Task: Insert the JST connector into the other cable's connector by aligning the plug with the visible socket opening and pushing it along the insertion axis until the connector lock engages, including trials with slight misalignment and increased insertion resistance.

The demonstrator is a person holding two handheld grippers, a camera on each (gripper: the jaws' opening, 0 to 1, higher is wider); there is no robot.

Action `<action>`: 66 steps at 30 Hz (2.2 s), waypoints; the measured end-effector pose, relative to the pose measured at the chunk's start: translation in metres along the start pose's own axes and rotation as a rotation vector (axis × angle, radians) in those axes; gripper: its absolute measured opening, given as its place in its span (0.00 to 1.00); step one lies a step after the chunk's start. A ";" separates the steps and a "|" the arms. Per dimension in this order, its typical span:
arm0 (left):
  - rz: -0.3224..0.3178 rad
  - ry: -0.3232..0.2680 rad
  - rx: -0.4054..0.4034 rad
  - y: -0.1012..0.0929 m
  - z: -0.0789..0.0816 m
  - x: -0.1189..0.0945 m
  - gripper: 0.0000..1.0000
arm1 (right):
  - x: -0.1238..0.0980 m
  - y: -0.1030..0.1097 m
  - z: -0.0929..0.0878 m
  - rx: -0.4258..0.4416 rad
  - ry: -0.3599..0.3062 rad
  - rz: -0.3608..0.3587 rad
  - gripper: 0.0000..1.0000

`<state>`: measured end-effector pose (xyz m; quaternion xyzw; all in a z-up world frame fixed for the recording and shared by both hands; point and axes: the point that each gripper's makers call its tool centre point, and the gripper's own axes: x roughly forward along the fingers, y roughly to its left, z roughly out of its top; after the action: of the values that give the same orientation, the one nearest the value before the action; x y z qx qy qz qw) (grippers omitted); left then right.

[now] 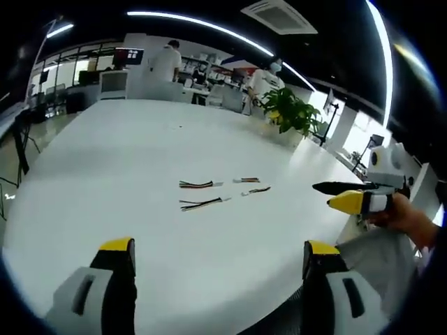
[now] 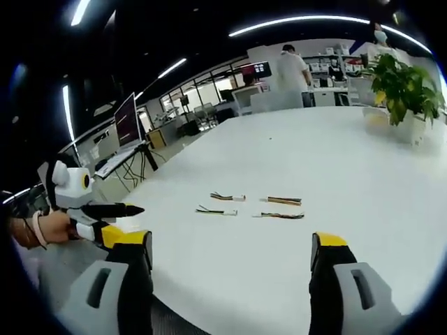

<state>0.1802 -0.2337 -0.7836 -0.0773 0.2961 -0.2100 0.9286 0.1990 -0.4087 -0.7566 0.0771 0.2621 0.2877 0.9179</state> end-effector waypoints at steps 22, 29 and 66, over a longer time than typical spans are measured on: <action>-0.021 0.023 0.065 -0.007 -0.004 0.003 0.99 | -0.001 -0.003 0.000 0.023 0.000 -0.006 0.92; -0.019 0.020 0.061 -0.006 -0.003 0.003 0.99 | -0.001 -0.002 -0.001 0.023 0.000 -0.005 0.92; -0.068 -0.044 0.041 0.001 0.027 -0.003 0.98 | 0.000 -0.004 0.024 -0.054 -0.046 0.037 0.88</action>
<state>0.1942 -0.2313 -0.7602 -0.0729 0.2682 -0.2457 0.9286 0.2132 -0.4121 -0.7373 0.0639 0.2316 0.3099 0.9199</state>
